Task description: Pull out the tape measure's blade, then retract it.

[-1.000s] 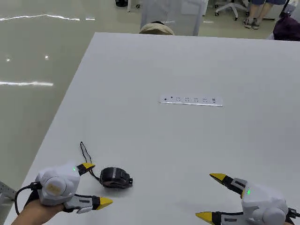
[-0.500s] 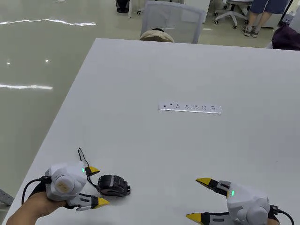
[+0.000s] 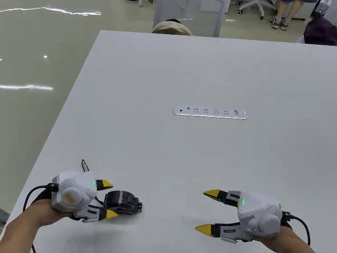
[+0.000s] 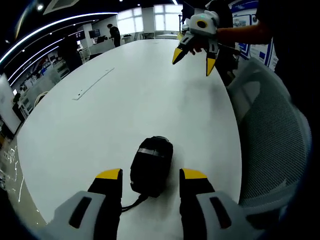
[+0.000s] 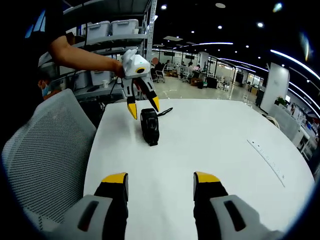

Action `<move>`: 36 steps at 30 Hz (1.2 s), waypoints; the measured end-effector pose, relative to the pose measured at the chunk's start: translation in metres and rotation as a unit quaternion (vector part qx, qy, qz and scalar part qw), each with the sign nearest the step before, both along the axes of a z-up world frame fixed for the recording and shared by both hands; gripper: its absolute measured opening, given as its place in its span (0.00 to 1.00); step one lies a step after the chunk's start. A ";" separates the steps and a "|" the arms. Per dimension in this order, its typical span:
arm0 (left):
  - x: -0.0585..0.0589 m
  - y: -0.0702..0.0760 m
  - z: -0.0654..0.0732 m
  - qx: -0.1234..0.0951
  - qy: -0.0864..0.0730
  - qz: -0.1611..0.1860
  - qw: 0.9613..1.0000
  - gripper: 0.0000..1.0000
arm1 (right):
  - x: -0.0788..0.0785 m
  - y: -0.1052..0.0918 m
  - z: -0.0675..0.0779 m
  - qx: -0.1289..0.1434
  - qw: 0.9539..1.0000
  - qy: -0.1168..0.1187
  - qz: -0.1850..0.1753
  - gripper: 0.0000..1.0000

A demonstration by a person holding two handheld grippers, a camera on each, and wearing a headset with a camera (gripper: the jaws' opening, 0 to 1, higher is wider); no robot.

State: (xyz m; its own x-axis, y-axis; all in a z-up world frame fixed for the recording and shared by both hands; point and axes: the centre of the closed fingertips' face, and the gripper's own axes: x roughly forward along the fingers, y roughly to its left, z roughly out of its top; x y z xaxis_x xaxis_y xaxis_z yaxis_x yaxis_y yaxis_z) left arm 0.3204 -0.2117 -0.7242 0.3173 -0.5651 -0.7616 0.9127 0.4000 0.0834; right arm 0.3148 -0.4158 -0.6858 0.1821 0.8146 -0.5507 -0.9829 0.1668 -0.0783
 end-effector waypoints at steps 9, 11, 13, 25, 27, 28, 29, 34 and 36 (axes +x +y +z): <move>0.001 0.000 -0.007 0.007 0.003 -0.025 1.000 0.36 | -0.001 0.026 -0.015 -0.009 0.999 0.005 0.040 0.47; 0.001 0.000 -0.010 0.012 0.004 -0.034 0.999 0.35 | -0.001 0.032 -0.016 -0.008 0.999 0.006 0.045 0.47; 0.001 0.000 -0.014 0.016 0.010 -0.039 0.999 0.34 | -0.001 0.039 -0.019 -0.008 0.999 0.005 0.054 0.46; 0.002 0.006 -0.025 0.036 0.014 -0.059 0.997 0.29 | 0.000 0.066 -0.034 -0.009 0.997 0.013 0.077 0.43; 0.003 0.006 -0.028 0.040 0.015 -0.059 0.997 0.28 | -0.001 0.070 -0.036 -0.011 0.997 0.013 0.078 0.43; 0.002 0.006 -0.028 0.040 0.016 -0.060 0.997 0.28 | -0.001 0.072 -0.037 -0.011 0.997 0.016 0.079 0.43; 0.003 0.005 -0.029 0.040 0.017 -0.061 0.997 0.29 | -0.001 0.074 -0.038 -0.010 0.996 0.017 0.081 0.42; 0.002 0.004 -0.030 0.041 0.022 -0.061 0.997 0.29 | 0.002 0.085 -0.044 -0.007 0.996 0.024 0.080 0.41; 0.002 0.004 -0.031 0.041 0.024 -0.061 0.997 0.29 | 0.003 0.088 -0.046 -0.007 0.996 0.025 0.081 0.41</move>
